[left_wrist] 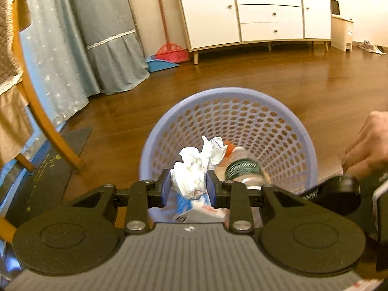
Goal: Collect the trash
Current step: 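Carry the tissue with the left tool into the wastebasket and release, then move the left tool back over the white plastic spoon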
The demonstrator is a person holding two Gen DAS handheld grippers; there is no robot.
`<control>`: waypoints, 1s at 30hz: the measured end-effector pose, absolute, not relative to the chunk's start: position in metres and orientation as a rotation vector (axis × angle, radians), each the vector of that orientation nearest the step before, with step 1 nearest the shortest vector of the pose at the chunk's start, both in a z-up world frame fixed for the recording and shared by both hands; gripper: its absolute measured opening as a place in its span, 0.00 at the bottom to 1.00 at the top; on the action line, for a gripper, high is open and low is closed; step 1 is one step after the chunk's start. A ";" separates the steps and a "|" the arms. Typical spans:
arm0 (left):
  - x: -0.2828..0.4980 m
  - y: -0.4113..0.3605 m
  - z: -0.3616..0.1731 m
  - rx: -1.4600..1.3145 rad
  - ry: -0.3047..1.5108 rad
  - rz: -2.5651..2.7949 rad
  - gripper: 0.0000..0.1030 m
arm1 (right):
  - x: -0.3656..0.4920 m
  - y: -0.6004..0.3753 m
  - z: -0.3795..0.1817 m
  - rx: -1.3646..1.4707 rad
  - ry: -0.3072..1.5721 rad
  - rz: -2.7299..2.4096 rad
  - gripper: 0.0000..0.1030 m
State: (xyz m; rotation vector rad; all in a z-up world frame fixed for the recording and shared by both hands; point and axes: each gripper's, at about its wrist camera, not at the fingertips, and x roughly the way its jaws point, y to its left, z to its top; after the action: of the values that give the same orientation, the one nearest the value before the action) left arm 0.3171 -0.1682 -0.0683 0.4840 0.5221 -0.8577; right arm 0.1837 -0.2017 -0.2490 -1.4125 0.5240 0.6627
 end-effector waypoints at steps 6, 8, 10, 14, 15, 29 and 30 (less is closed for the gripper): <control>0.324 -0.177 -0.077 0.447 0.537 -0.854 0.48 | 0.188 -0.202 -0.246 -1.397 0.528 0.650 0.11; 0.325 -0.171 -0.076 0.448 0.537 -0.833 0.48 | 0.188 -0.200 -0.246 -1.395 0.528 0.651 0.11; 0.326 -0.163 -0.076 0.443 0.543 -0.809 0.48 | 0.188 -0.200 -0.247 -1.397 0.528 0.655 0.11; 0.328 -0.148 -0.076 0.449 0.550 -0.773 0.48 | 0.188 -0.200 -0.247 -1.401 0.526 0.659 0.11; 0.328 -0.145 -0.076 0.453 0.551 -0.767 0.48 | 0.188 -0.200 -0.248 -1.402 0.526 0.660 0.11; 0.317 -0.104 -0.107 0.470 0.667 -0.682 0.49 | 0.186 -0.202 -0.254 -1.416 0.511 0.646 0.10; 0.314 -0.102 -0.111 0.473 0.682 -0.679 0.49 | 0.186 -0.202 -0.255 -1.418 0.510 0.646 0.10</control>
State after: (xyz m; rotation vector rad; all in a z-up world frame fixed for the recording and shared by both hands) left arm 0.3142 -0.1015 -0.1114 0.4729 0.6822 -0.6786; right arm 0.1863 -0.2019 -0.2551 -1.4177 0.5104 0.6462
